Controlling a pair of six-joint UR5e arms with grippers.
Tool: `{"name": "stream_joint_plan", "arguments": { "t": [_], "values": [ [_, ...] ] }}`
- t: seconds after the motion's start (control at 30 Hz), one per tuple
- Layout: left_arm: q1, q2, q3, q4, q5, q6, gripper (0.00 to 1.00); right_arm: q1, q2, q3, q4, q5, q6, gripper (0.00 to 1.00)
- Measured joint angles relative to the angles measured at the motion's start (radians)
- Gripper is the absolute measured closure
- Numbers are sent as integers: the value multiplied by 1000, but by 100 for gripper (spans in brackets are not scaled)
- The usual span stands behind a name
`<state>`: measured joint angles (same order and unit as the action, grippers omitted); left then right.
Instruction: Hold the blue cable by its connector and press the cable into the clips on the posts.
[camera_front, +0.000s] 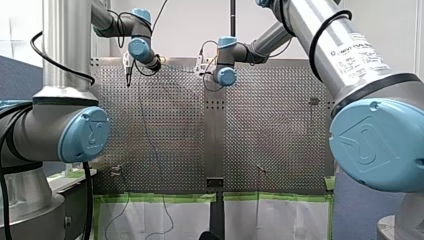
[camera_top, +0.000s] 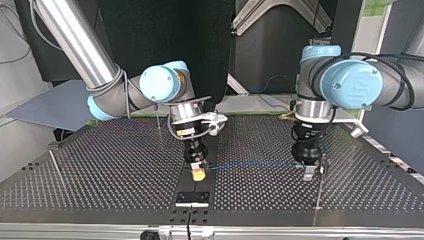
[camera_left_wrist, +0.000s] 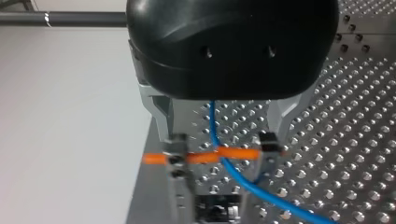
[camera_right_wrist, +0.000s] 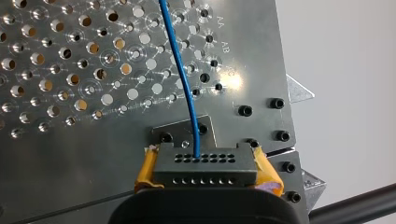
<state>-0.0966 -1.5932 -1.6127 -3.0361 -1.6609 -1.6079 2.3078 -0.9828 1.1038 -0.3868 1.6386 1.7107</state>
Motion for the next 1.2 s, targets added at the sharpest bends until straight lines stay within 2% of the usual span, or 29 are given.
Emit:
{"name": "stream_joint_plan", "arguments": {
  "t": [0.23, 0.63, 0.67, 0.7, 0.73, 0.77, 0.8, 0.83, 0.97, 1.2],
  "values": [
    [-19, -27, 23, 13, -23, -2, 0, 1, 0, 0, 1, 0, 0, 100],
    [-35, -29, 27, 17, -95, 40, 0, 2, 0, 0, 4, 0, 0, 100],
    [-36, -29, 27, 17, -101, 43, 22, 2, 0, 0, 4, 0, 0, 100],
    [-37, -29, 27, 17, -107, 46, 22, 2, 0, 0, 4, 0, 0, 100],
    [-38, -29, 27, 17, -113, 49, 56, 2, 0, 0, 4, 0, 0, 100],
    [-40, -29, 27, 19, -121, 54, 81, 2, 0, 0, 4, 0, 0, 100],
    [-43, -29, 27, 20, -128, 58, 81, 2, 0, 0, 5, 0, 0, 100],
    [-46, -29, 27, 21, -137, 65, 100, 2, 0, 0, 5, 0, 0, 100],
    [-58, -29, 27, 26, -162, 87, 100, 2, 0, 0, 5, 0, 0, 100],
    [-72, -29, 27, 33, -163, 103, 100, 2, 0, 0, 5, 0, 0, 100]
  ]
}}
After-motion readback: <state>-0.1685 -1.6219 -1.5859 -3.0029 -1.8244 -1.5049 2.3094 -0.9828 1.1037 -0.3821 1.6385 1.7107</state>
